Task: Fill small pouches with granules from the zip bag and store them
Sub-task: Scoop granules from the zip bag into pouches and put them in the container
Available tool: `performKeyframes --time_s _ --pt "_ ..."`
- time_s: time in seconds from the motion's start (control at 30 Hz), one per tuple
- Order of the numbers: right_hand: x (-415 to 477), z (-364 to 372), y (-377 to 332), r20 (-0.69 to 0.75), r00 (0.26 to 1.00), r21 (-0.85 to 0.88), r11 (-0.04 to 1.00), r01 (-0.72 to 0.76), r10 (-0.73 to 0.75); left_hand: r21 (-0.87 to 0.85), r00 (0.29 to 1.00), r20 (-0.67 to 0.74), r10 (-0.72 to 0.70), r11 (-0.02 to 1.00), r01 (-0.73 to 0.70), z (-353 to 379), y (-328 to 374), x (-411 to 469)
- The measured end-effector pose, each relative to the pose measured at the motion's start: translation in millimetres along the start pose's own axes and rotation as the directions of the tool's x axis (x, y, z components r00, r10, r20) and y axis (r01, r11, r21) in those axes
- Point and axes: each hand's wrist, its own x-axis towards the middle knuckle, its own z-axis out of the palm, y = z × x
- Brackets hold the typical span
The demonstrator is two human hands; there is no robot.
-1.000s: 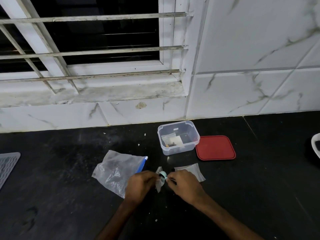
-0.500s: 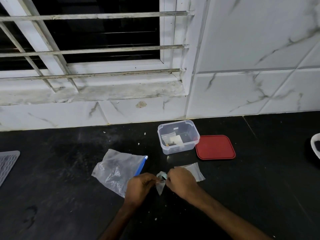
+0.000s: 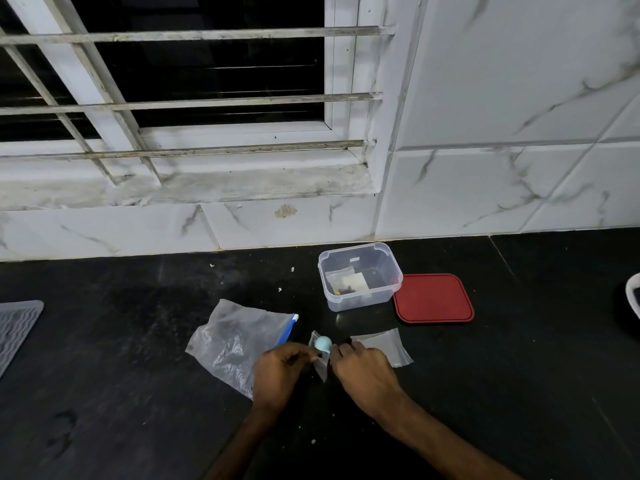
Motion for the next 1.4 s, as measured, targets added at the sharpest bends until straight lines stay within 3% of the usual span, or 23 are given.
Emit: performKeyframes --time_s 0.27,0.43,0.8,0.9,1.0,1.07,1.2,1.27,1.4 --pt "3.8 12.8 3.7 -0.076 0.997 0.041 0.999 0.014 -0.011 -0.007 0.999 -0.036 -0.033 0.999 0.033 0.3 1.5 0.7" --pt "2.7 13.9 4.0 -0.157 0.984 0.311 0.950 -0.028 0.080 -0.010 0.997 -0.050 -0.052 0.999 0.051 -0.9 5.4 -3.9" --pt "3.5 28.0 14.5 -0.197 0.954 0.491 0.865 -0.102 0.224 -0.022 0.995 -0.056 -0.082 0.996 0.081 -7.3 8.1 -2.4" --pt "2.4 30.3 19.0 -0.120 0.918 0.675 0.709 -0.204 0.378 -0.022 0.994 -0.067 -0.085 0.996 0.084 -8.4 7.7 -1.7" --pt "6.3 40.7 26.6 0.152 0.890 0.898 0.316 -0.306 0.430 0.018 0.988 -0.134 -0.082 0.996 0.085 -13.3 10.5 -2.6" --pt "7.6 50.0 28.1 0.293 0.864 0.929 0.093 -0.359 0.409 0.028 0.987 -0.156 -0.050 0.998 0.055 -17.5 10.4 -2.6" --pt "13.7 67.0 32.2 0.392 0.834 0.912 -0.041 -0.409 0.388 0.082 0.985 -0.173 0.013 0.997 0.001 -25.8 8.0 -2.7" --pt "19.3 73.0 37.5 0.355 0.828 0.919 0.001 -0.394 0.434 0.075 0.983 -0.181 0.005 0.997 0.009 -27.9 7.1 -3.3" --pt "31.4 82.2 46.9 0.075 0.831 0.881 0.354 -0.314 0.551 0.061 0.985 -0.174 0.001 0.998 0.010 -24.8 10.1 -4.6"
